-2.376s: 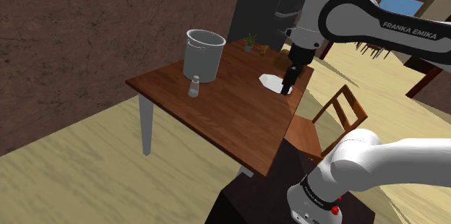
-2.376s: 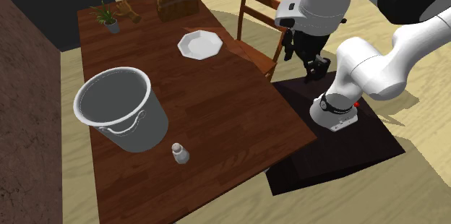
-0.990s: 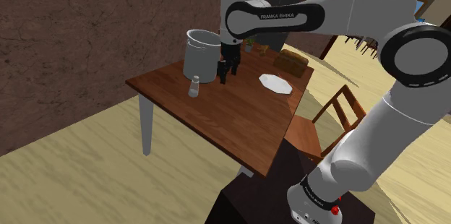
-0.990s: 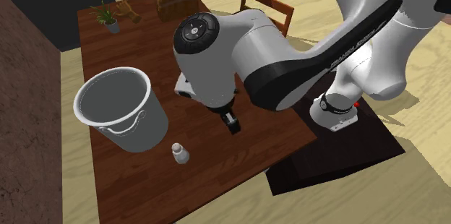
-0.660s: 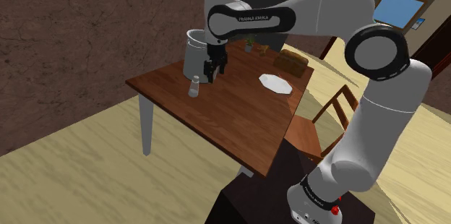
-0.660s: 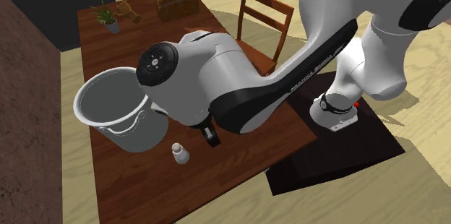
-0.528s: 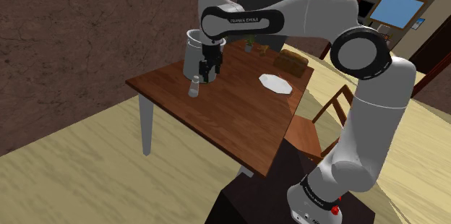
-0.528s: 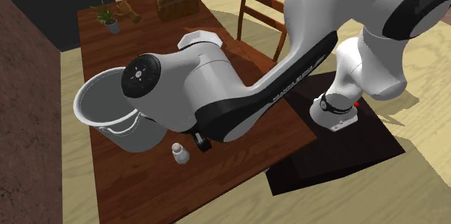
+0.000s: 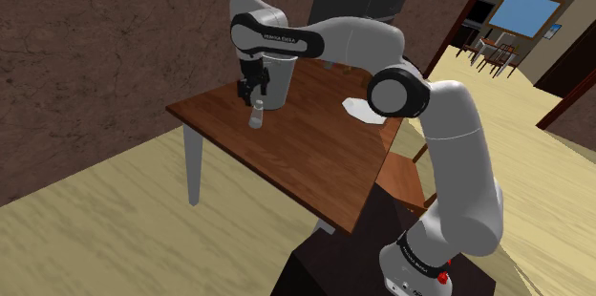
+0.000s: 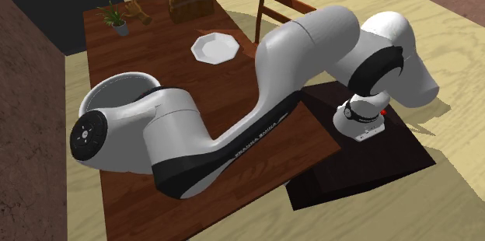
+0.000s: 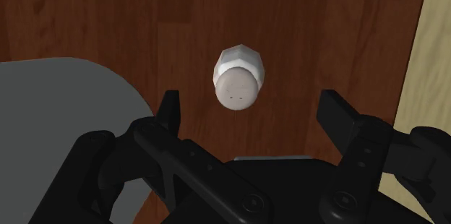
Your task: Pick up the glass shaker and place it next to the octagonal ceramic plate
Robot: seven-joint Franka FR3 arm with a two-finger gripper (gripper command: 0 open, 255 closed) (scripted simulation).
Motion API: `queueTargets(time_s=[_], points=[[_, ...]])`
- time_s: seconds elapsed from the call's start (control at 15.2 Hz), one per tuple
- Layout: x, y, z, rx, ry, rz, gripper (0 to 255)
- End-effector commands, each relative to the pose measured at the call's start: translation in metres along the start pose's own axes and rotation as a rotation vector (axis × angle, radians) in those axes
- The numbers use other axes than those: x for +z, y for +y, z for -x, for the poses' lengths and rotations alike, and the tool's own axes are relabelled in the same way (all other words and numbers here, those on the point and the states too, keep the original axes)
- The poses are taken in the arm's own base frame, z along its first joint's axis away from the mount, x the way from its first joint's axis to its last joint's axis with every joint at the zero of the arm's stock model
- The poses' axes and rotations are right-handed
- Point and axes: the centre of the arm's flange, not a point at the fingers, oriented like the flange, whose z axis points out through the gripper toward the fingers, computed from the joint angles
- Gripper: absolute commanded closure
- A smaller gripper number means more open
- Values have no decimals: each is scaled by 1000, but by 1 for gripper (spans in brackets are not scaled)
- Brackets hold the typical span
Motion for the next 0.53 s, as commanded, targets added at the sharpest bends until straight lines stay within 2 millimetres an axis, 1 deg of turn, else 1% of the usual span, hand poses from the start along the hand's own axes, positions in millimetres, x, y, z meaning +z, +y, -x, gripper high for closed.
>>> queueTargets(time_s=[0.0,0.4,0.46], points=[[6,1,-15,-2,-5,3,0],[38,1,-15,-2,-5,3,0],[46,1,-15,-2,-5,3,0]])
